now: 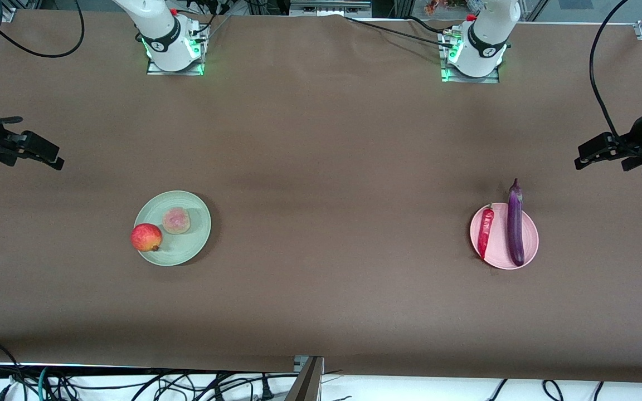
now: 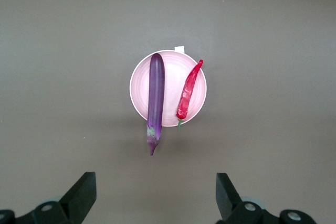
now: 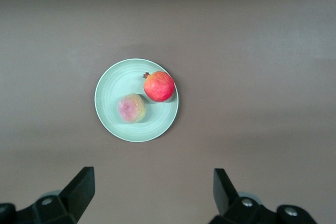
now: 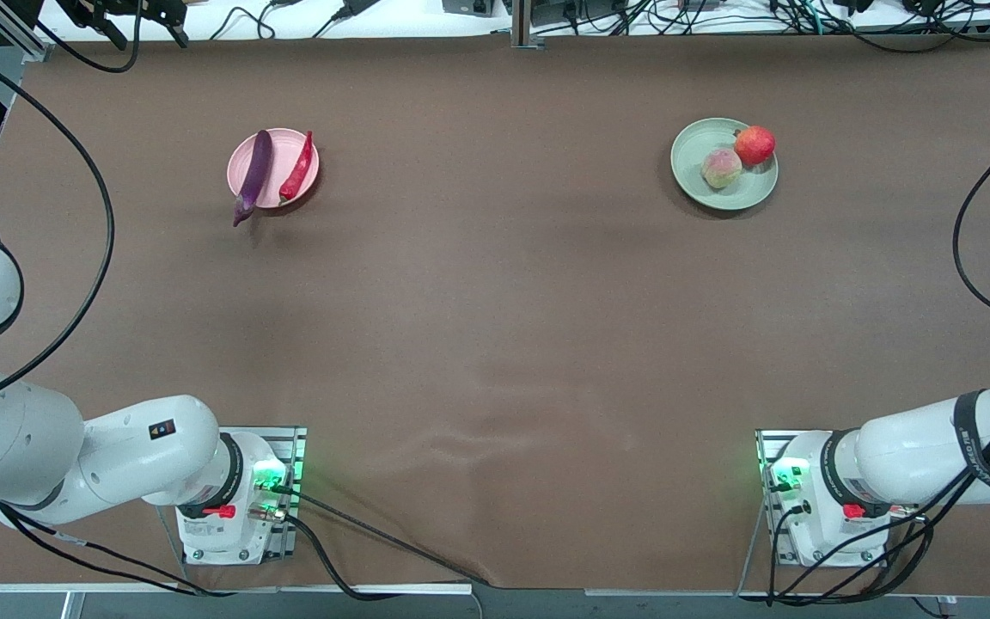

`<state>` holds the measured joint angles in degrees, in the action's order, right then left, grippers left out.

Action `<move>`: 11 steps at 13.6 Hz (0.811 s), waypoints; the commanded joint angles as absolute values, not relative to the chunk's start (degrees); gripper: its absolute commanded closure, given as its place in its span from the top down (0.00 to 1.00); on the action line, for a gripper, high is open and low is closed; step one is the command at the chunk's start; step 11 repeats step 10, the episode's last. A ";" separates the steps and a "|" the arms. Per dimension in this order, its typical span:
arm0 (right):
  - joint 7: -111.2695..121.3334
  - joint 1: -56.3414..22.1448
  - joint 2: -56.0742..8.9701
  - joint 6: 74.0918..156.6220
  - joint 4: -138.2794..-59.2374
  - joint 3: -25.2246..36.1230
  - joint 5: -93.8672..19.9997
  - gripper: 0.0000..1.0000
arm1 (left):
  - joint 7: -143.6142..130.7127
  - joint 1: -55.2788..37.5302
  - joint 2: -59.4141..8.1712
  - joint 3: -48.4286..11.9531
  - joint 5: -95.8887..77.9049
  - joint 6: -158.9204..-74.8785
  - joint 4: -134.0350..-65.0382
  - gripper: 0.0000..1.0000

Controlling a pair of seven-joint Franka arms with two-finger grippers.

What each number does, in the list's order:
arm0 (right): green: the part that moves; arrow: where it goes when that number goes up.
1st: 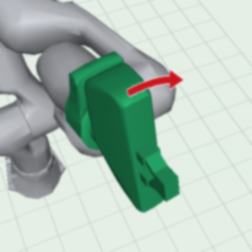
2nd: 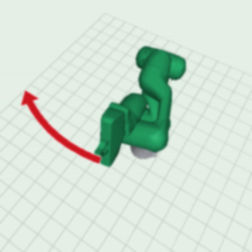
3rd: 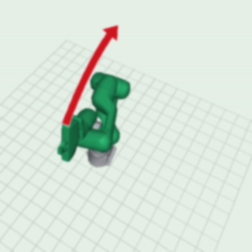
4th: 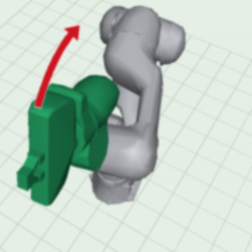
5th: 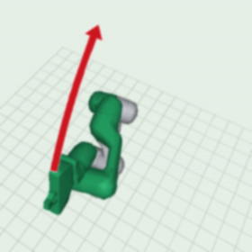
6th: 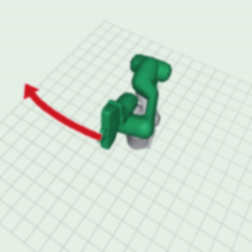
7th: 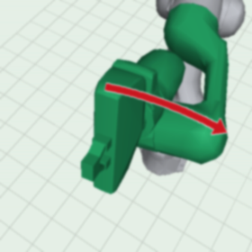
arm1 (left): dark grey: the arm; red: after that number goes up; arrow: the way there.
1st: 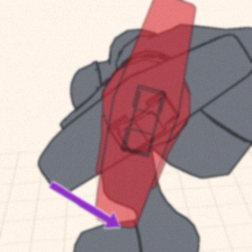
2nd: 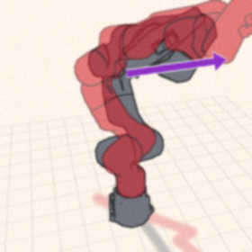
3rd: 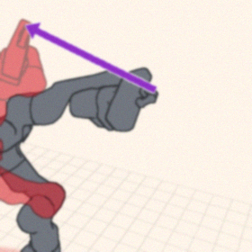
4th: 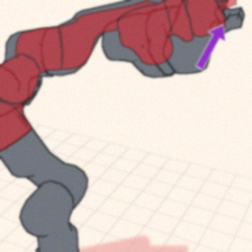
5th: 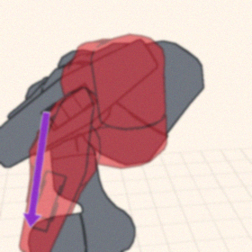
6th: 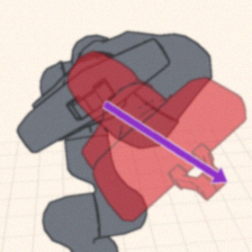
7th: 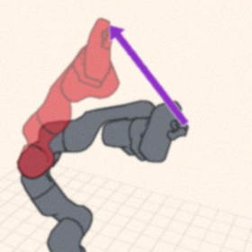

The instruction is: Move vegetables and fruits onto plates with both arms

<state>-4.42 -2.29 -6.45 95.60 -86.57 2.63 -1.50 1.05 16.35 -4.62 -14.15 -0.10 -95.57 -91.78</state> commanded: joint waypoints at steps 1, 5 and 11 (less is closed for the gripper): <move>-4.48 -2.02 -6.77 95.27 -85.34 2.11 -0.88 1.00 | -0.09 2.41 -2.20 -0.48 -1.23 -97.11 -93.95 1.00; -4.48 -1.93 -6.77 95.27 -85.34 2.11 -0.88 1.00 | -1.92 -1.49 3.67 0.61 0.87 -103.07 -103.15 1.00; -4.39 -1.93 -6.77 95.27 -85.43 2.11 -0.88 1.00 | -2.28 -1.93 4.57 0.53 0.88 -103.71 -103.97 1.00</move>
